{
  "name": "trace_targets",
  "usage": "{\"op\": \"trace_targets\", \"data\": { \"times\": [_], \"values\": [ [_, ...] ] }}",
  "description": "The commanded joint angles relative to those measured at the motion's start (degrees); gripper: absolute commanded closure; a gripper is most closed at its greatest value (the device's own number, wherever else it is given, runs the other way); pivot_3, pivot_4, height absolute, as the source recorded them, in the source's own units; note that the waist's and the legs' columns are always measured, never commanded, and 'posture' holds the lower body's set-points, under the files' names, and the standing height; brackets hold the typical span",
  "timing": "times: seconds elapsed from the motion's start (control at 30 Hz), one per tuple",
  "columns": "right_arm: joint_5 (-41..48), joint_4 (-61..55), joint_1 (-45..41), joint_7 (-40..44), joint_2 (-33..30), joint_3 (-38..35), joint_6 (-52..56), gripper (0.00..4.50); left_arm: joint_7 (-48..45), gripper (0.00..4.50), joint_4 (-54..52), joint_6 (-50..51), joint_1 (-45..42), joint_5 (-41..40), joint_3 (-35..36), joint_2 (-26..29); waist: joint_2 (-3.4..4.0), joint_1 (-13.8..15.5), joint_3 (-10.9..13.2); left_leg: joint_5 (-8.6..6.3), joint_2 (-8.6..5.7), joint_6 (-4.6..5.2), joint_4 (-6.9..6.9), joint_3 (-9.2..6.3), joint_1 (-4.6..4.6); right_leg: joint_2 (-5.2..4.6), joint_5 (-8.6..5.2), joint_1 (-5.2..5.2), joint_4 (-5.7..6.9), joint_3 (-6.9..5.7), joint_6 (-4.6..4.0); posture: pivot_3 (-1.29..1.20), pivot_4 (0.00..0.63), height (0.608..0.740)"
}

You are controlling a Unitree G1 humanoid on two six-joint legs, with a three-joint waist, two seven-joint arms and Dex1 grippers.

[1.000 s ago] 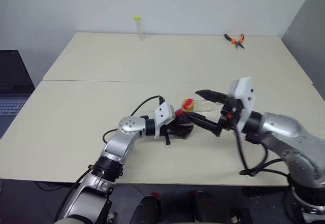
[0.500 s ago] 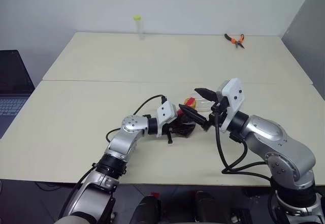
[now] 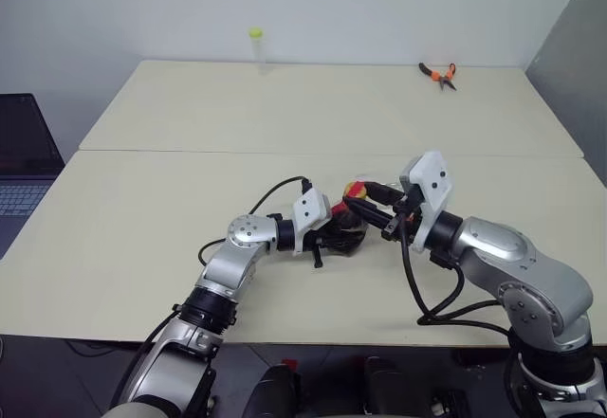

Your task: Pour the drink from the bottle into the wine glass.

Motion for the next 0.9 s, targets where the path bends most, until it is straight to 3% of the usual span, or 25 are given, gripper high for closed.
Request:
{"op": "trace_targets", "data": {
  "times": [0.03,0.17,0.3,0.5,0.53,0.77,0.83,0.9],
  "values": [
    [3.33,-0.56,-1.19,1.91,0.34,-3.03,-0.91,3.24,-0.68,3.66,-2.26,-1.20,-0.96,-0.34,0.46,-0.11,0.00,0.00,0.00,0.00,0.00,0.00,0.00,0.00,0.00,0.00,0.00,0.00,0.00,0.00,0.00,0.00,0.150,0.740],
    [5.70,5.69,-4.06,15.96,-5.92,-2.98,-4.49,3.24,-3.13,3.71,-4.30,-0.28,-0.22,-1.55,0.14,0.64,0.00,-0.04,0.00,-0.01,-0.04,0.02,0.00,0.07,0.02,0.01,0.00,0.01,0.00,-0.07,0.01,0.00,0.150,0.740],
    [-2.50,22.47,-13.92,36.33,-17.66,5.83,-11.05,3.24,-6.52,3.71,-8.59,1.03,1.01,-2.70,-1.01,1.70,0.11,-0.36,0.07,-0.03,-0.03,0.05,-0.01,0.20,0.12,0.04,0.00,0.03,0.01,-0.02,0.01,0.00,0.150,0.740],
    [-5.10,32.05,-20.54,47.36,-21.36,10.49,-14.99,3.24,-5.51,3.73,-10.63,1.48,1.82,-2.49,-1.33,1.04,0.11,-0.18,0.07,-0.07,0.07,0.13,-0.04,0.11,0.10,0.09,0.00,0.03,-0.01,-0.09,0.00,0.00,0.150,0.740],
    [-4.44,31.57,-20.51,48.02,-21.66,10.12,-14.28,3.24,-5.33,3.73,-10.72,1.41,2.03,-2.37,-1.35,0.98,0.11,-0.10,0.07,-0.07,0.04,0.13,-0.03,0.13,0.09,0.05,0.00,0.02,-0.01,-0.07,0.00,0.00,0.150,0.740],
    [2.07,18.77,-13.76,40.88,-20.09,2.11,-7.96,0.83,-3.36,3.73,-9.58,0.64,2.36,-1.59,-0.81,0.30,0.11,0.31,0.07,-0.06,0.00,0.11,0.05,0.02,-0.04,-0.29,0.01,0.01,-0.05,0.03,0.01,0.00,0.150,0.740],
    [5.55,13.09,-11.92,33.55,-16.69,-2.45,-5.73,0.16,-2.70,3.74,-8.15,-0.26,1.97,-0.87,-0.57,0.27,0.11,0.27,0.07,-0.06,-0.01,0.11,0.04,0.03,-0.03,-0.29,0.01,0.00,-0.02,0.03,0.01,0.00,0.150,0.740],
    [6.26,4.84,-9.58,23.41,-12.31,-6.00,-4.22,0.16,-1.66,3.75,-5.77,-1.66,1.39,0.07,-0.37,-0.05,0.11,0.06,0.07,-0.06,0.02,0.11,0.03,0.01,-0.03,-0.28,0.01,-0.01,-0.02,0.04,0.01,0.00,0.150,0.740]
  ]
}}
